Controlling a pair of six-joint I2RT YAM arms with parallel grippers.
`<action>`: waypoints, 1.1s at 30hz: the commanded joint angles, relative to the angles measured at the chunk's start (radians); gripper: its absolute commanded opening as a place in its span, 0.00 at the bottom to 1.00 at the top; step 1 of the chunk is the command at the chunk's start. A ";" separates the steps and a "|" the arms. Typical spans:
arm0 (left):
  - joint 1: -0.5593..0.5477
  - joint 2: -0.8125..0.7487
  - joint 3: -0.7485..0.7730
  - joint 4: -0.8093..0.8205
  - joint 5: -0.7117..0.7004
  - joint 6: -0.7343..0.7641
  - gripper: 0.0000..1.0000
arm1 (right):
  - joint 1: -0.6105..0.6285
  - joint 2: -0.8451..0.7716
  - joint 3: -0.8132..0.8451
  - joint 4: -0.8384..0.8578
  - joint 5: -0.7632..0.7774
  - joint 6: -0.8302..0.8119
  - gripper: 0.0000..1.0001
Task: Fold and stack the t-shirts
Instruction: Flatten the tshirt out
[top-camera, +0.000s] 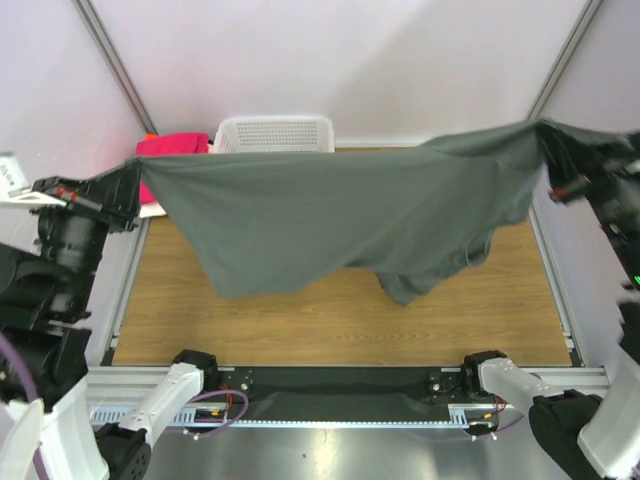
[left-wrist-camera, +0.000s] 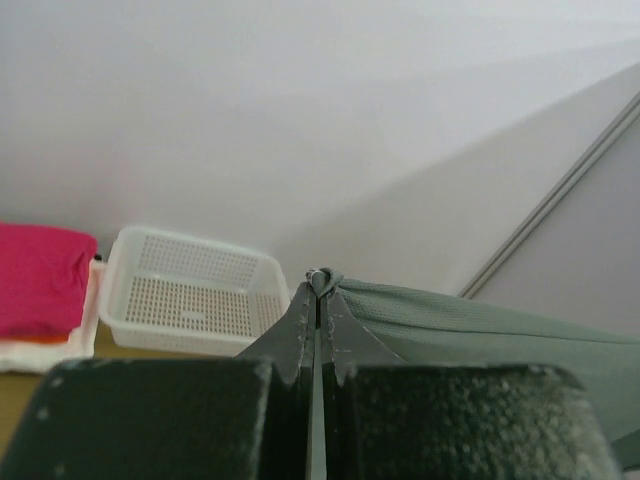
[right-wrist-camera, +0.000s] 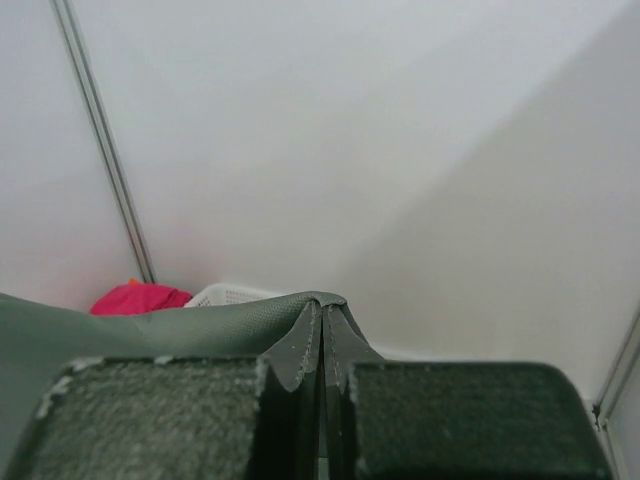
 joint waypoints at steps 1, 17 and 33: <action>-0.003 -0.007 0.071 -0.191 -0.050 -0.063 0.00 | -0.034 0.000 0.119 -0.172 0.010 0.022 0.00; -0.003 0.045 -0.176 -0.049 -0.037 0.038 0.00 | -0.084 -0.081 -0.219 -0.083 0.048 0.017 0.00; -0.005 0.146 -0.191 0.266 -0.014 0.200 0.00 | -0.084 0.025 -0.346 0.194 -0.019 0.026 0.00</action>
